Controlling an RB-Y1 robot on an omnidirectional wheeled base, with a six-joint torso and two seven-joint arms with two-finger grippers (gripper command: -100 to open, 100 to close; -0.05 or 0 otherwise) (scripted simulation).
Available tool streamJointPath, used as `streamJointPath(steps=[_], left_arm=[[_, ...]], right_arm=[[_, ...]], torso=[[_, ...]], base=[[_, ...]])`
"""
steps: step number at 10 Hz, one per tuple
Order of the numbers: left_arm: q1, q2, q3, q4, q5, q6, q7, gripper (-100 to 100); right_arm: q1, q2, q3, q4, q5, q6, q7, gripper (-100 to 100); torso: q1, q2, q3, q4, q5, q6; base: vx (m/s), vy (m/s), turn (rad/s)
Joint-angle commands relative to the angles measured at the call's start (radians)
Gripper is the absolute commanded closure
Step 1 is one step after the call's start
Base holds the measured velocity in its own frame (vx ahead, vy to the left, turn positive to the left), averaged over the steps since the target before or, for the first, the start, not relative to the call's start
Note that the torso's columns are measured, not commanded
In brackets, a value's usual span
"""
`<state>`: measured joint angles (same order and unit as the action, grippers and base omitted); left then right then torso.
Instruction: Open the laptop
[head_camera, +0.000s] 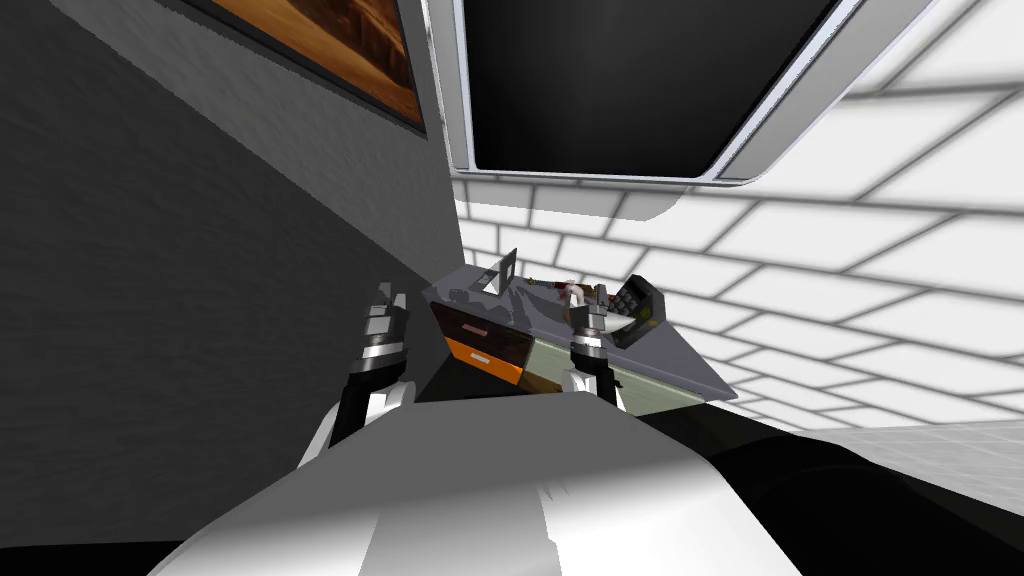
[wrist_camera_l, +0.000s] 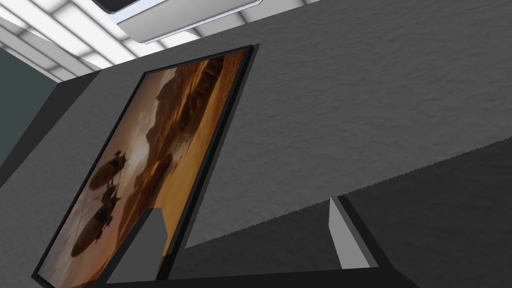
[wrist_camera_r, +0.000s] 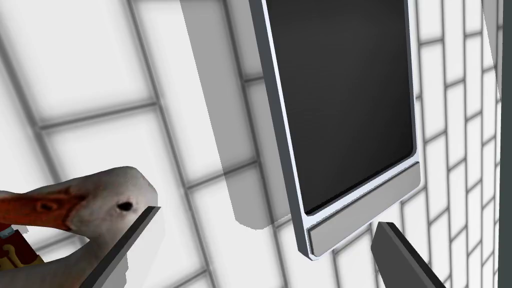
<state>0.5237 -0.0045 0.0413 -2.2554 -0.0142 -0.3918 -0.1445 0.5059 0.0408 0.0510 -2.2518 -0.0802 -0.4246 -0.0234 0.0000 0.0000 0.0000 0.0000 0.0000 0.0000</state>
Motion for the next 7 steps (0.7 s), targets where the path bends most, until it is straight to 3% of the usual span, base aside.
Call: streamJointPath(steps=[1,7], left_arm=[[0.000,0.000,0.000,0.000,0.000,0.000,0.000,0],[0.000,0.000,0.000,0.000,0.000,0.000,0.000,0]], right_arm=[[0.000,0.000,0.000,0.000,0.000,0.000,0.000,0],[0.000,0.000,0.000,0.000,0.000,0.000,0.000,0]], torso=[[0.000,0.040,-0.082,0.041,0.000,0.000],[0.000,0.470,-0.939,0.470,0.000,0.000]], base=[[0.000,0.000,0.000],[0.000,0.000,0.000]])
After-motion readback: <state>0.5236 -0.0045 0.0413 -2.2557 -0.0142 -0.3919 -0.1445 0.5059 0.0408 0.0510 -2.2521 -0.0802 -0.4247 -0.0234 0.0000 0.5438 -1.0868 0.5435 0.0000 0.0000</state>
